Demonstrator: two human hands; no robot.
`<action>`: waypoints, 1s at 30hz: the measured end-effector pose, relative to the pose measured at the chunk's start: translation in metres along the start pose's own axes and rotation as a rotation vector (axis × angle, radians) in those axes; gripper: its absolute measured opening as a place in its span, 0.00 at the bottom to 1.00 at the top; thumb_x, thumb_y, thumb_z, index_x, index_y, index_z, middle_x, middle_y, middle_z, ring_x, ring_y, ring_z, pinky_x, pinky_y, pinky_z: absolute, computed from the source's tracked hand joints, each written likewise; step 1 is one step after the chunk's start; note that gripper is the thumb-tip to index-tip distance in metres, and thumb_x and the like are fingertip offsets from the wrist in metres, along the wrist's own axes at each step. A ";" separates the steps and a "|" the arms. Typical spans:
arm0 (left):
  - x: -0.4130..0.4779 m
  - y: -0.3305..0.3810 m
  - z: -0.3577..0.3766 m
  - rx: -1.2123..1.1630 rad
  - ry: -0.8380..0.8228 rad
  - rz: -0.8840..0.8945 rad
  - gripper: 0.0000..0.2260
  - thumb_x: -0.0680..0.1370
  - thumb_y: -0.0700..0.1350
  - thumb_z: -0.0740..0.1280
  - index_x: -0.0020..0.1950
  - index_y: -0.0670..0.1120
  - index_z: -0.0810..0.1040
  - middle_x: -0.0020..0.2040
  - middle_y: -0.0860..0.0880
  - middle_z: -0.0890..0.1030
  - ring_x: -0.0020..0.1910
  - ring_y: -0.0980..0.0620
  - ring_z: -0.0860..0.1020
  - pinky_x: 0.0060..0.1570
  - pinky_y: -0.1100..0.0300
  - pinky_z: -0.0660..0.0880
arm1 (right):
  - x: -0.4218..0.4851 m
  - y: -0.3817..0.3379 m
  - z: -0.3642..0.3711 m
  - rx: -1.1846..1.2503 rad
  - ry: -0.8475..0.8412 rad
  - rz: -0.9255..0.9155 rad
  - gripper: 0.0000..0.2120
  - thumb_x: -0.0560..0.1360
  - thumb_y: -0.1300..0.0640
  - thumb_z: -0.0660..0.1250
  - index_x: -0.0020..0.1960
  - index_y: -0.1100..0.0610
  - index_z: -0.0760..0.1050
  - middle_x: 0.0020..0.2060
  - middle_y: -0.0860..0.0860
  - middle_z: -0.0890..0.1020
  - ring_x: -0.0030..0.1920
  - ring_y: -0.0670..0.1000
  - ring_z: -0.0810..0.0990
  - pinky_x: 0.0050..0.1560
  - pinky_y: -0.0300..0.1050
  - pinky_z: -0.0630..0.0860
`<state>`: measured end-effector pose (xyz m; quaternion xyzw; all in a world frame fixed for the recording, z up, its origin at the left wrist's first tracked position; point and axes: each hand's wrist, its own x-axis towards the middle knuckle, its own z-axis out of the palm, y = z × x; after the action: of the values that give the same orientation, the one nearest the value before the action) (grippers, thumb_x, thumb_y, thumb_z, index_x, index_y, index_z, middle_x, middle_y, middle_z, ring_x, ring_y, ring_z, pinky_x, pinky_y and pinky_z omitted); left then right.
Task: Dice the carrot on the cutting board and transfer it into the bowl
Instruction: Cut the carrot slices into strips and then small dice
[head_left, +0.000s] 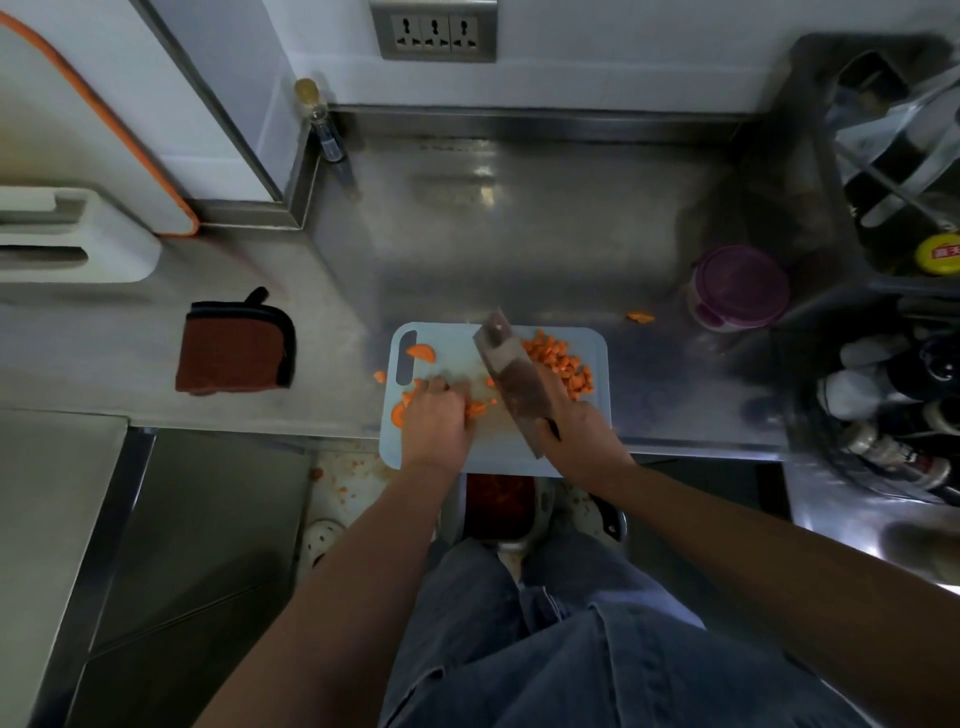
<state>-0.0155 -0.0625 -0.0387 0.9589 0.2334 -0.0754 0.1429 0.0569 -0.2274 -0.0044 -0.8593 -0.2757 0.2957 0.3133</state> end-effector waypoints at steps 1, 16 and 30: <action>0.000 -0.001 0.000 0.026 -0.002 -0.019 0.08 0.76 0.45 0.66 0.53 0.44 0.80 0.52 0.44 0.77 0.54 0.45 0.74 0.51 0.53 0.72 | 0.002 0.001 0.002 -0.020 -0.017 -0.017 0.32 0.78 0.61 0.56 0.77 0.47 0.47 0.37 0.55 0.79 0.32 0.53 0.78 0.36 0.54 0.80; 0.007 0.006 0.006 0.079 0.044 0.030 0.11 0.78 0.51 0.64 0.55 0.46 0.78 0.53 0.47 0.77 0.54 0.47 0.74 0.51 0.55 0.70 | 0.005 0.021 0.004 -0.178 -0.005 0.061 0.33 0.78 0.60 0.55 0.77 0.46 0.45 0.32 0.52 0.75 0.31 0.53 0.75 0.34 0.49 0.75; 0.011 0.048 -0.021 -0.933 0.085 -0.570 0.14 0.81 0.48 0.60 0.47 0.38 0.75 0.41 0.43 0.80 0.42 0.43 0.79 0.40 0.53 0.71 | 0.006 -0.001 0.007 -0.479 0.094 -0.319 0.25 0.74 0.59 0.63 0.68 0.48 0.63 0.54 0.56 0.71 0.37 0.58 0.77 0.29 0.46 0.71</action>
<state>0.0183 -0.0920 -0.0095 0.6949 0.4980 0.0392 0.5172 0.0561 -0.2202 -0.0097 -0.8673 -0.4547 0.1288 0.1564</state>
